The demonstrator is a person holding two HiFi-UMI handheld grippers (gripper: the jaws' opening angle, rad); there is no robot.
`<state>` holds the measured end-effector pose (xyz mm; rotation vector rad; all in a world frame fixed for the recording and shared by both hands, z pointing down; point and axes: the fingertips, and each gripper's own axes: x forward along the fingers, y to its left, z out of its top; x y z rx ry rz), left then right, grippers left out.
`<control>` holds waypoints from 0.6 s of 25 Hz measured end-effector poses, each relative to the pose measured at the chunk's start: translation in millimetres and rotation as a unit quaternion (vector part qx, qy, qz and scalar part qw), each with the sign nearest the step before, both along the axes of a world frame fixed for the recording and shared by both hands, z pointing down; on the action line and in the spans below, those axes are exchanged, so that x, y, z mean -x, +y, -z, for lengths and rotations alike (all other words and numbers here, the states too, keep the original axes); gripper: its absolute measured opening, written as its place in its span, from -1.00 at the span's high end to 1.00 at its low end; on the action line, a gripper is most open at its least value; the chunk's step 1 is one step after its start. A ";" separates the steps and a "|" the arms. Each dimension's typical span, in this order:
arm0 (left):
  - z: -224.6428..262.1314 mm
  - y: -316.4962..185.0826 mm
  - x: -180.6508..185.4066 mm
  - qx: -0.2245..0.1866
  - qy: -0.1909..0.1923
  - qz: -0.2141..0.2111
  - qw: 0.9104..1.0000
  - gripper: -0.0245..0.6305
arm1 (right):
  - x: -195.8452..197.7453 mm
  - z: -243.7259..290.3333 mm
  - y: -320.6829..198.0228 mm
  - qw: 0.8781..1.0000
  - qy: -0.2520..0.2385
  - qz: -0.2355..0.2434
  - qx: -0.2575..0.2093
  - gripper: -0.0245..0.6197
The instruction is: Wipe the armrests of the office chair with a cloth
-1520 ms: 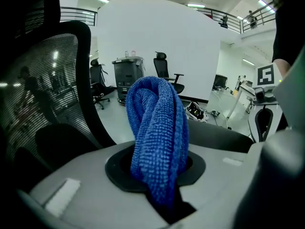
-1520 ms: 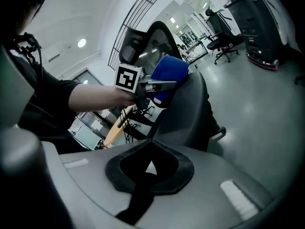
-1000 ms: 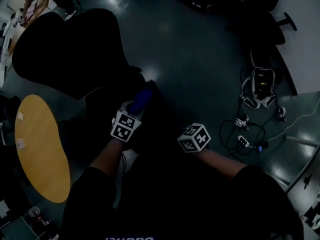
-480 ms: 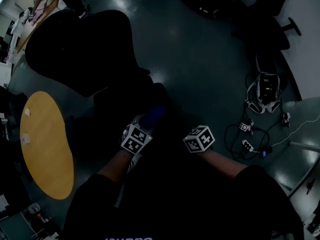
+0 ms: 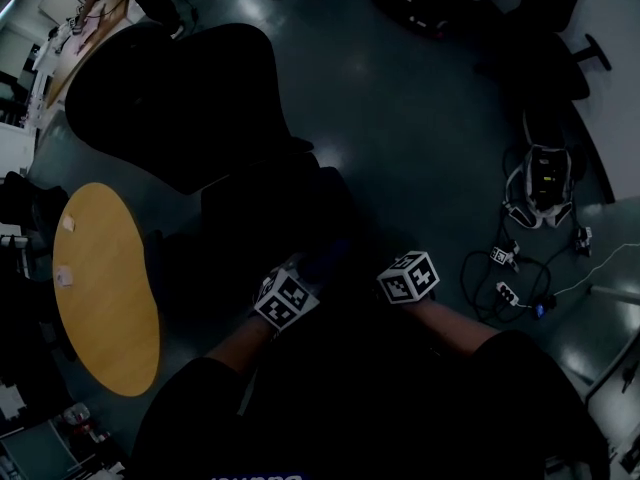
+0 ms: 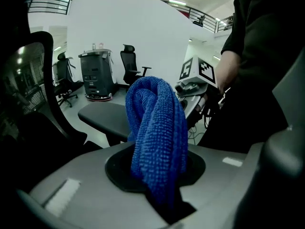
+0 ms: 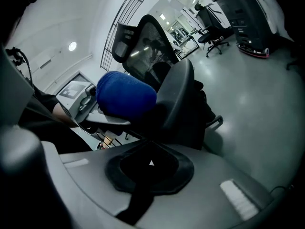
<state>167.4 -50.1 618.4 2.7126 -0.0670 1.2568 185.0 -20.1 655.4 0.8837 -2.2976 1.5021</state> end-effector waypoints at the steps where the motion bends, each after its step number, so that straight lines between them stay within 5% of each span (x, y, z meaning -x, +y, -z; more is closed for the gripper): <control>1: 0.7 3.9 0.0 0.003 0.001 -0.002 1.000 0.59 | -0.1 -0.2 -0.2 1.000 0.000 0.000 0.000 0.91; 8: 19.4 -1.3 6.5 0.007 0.026 0.022 0.999 0.59 | 3.5 -0.7 -0.7 1.000 -0.006 -0.003 -0.002 0.91; 15: 62.9 -96.6 3.3 -0.069 0.065 0.090 0.991 0.59 | 8.0 5.1 -3.8 1.000 -0.016 -0.018 -0.006 0.91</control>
